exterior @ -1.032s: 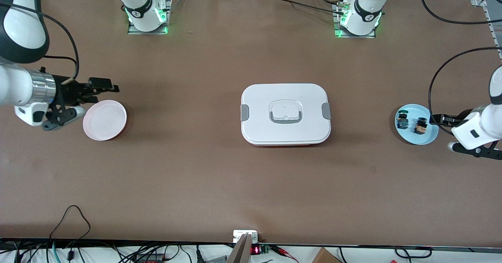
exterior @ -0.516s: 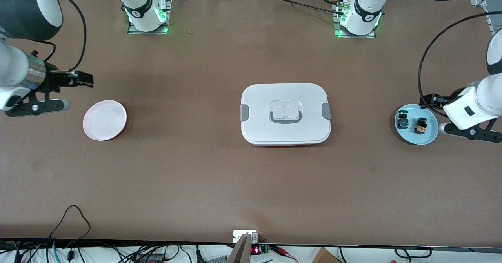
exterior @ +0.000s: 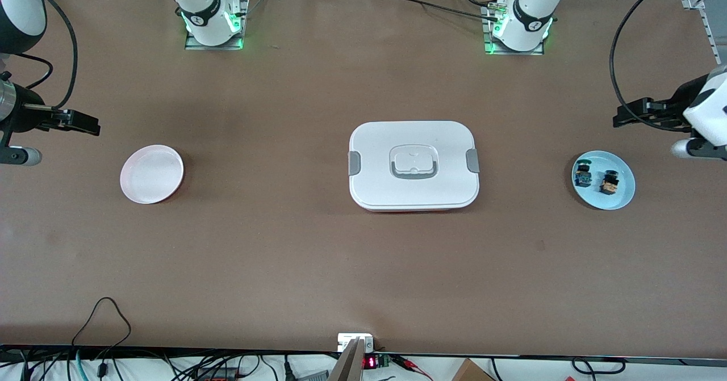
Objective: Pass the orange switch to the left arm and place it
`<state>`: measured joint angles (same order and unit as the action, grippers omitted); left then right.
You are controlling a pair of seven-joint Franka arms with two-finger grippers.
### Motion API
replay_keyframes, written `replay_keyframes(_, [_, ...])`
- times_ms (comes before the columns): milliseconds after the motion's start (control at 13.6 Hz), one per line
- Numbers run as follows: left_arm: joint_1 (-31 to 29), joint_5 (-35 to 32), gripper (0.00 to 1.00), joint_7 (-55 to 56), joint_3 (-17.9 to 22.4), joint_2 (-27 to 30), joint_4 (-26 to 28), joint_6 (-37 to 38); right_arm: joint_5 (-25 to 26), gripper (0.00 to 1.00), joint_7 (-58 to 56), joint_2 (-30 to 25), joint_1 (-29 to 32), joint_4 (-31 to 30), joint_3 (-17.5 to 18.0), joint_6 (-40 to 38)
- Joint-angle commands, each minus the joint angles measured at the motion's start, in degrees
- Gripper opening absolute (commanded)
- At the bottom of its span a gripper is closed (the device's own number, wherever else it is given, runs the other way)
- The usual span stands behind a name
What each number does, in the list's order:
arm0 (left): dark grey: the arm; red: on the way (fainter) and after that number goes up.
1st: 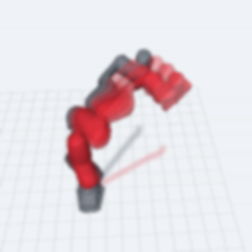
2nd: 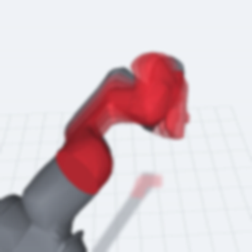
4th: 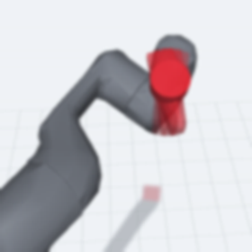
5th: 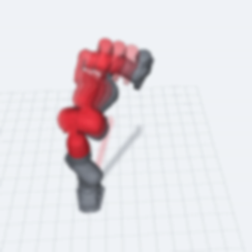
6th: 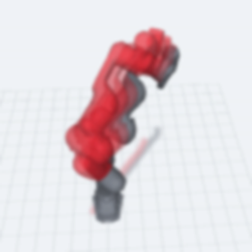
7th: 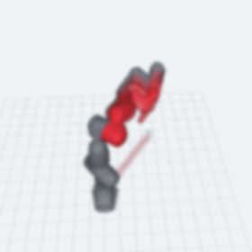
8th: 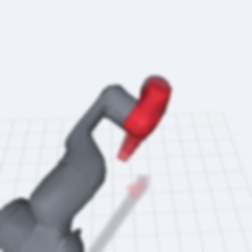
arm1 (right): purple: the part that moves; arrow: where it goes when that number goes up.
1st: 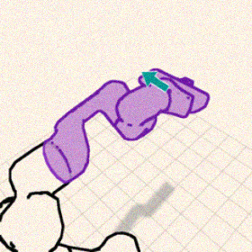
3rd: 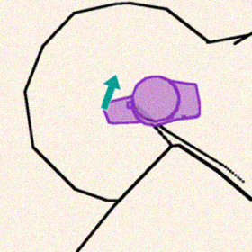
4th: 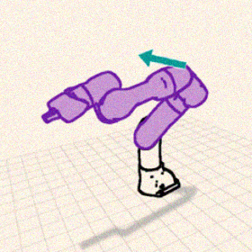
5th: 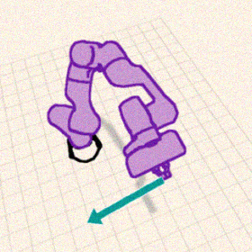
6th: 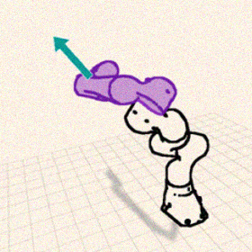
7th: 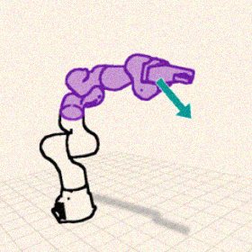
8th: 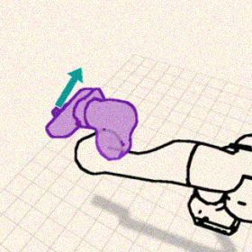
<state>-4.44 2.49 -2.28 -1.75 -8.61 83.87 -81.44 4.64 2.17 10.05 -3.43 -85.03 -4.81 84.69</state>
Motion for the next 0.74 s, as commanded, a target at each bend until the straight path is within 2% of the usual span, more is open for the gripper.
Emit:
replay_keyframes(0, [1.5,1.4,1.00,-1.1,2.7,6.1,10.9,-8.2,-0.2,1.00,-0.7,-6.8,0.4,-9.3,0.1,4.5])
replay_keyframes(147, [1.5,1.0,1.00,-1.3,2.7,6.3,11.8,-9.5,-0.1,1.00,-2.4,-7.2,0.4,-10.1,0.0,5.5])
replay_keyframes(368, [1.5,-4.1,1.00,-6.1,2.7,6.3,12.0,-12.8,-0.2,1.00,-2.3,-8.6,0.3,-12.4,0.0,7.4])
replay_keyframes(516, [1.3,-4.2,1.00,-6.4,2.7,6.3,12.1,-12.6,-1.6,1.00,-2.3,-10.7,0.9,-15.8,-0.4,9.9])
replay_keyframes(663, [1.3,-4.2,1.00,-6.2,2.7,6.3,12.1,-12.4,-2.7,1.00,-2.4,-11.0,0.8,-16.2,-0.3,10.5])
